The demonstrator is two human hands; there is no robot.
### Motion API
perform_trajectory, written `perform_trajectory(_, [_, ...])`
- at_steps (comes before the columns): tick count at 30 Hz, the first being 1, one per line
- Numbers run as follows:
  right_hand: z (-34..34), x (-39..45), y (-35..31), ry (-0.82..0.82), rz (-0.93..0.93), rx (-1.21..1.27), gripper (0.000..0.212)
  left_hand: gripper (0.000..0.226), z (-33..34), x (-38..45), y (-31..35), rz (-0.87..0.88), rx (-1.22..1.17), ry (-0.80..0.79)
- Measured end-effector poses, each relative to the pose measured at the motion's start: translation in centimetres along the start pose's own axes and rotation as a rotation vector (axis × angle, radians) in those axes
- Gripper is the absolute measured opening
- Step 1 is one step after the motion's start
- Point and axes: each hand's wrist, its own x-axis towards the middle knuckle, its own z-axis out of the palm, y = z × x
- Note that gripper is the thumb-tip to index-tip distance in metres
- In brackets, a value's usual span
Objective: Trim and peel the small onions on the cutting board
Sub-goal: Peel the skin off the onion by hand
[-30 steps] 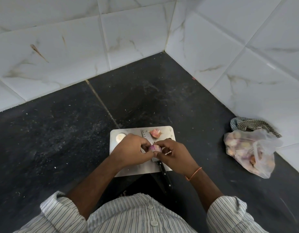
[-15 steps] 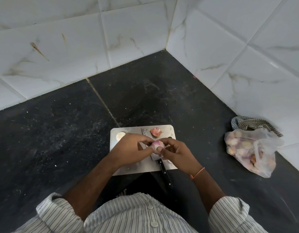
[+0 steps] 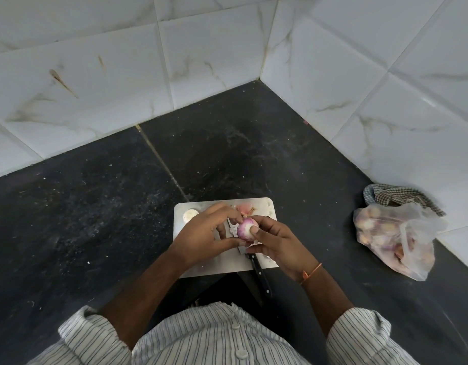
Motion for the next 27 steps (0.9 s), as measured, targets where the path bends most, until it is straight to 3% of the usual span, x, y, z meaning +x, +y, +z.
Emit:
perform_trajectory(17, [0.9, 0.3, 0.0, 0.006, -0.008, 0.155, 0.042, 0.046, 0.6, -0.1, 0.1, -0.066, -0.061, 0.101])
perform_trajectory(21, [0.5, 0.4, -0.2, 0.007, -0.036, 0.084, 0.040, 0.048, 0.7, 0.2, 0.3, -0.139, -0.153, 0.076])
perform_trajectory(27, [0.1, 0.4, -0.9, 0.046, -0.134, -0.140, 0.039, 0.023, 0.6, 1.2, 0.5, -0.338, -0.401, 0.093])
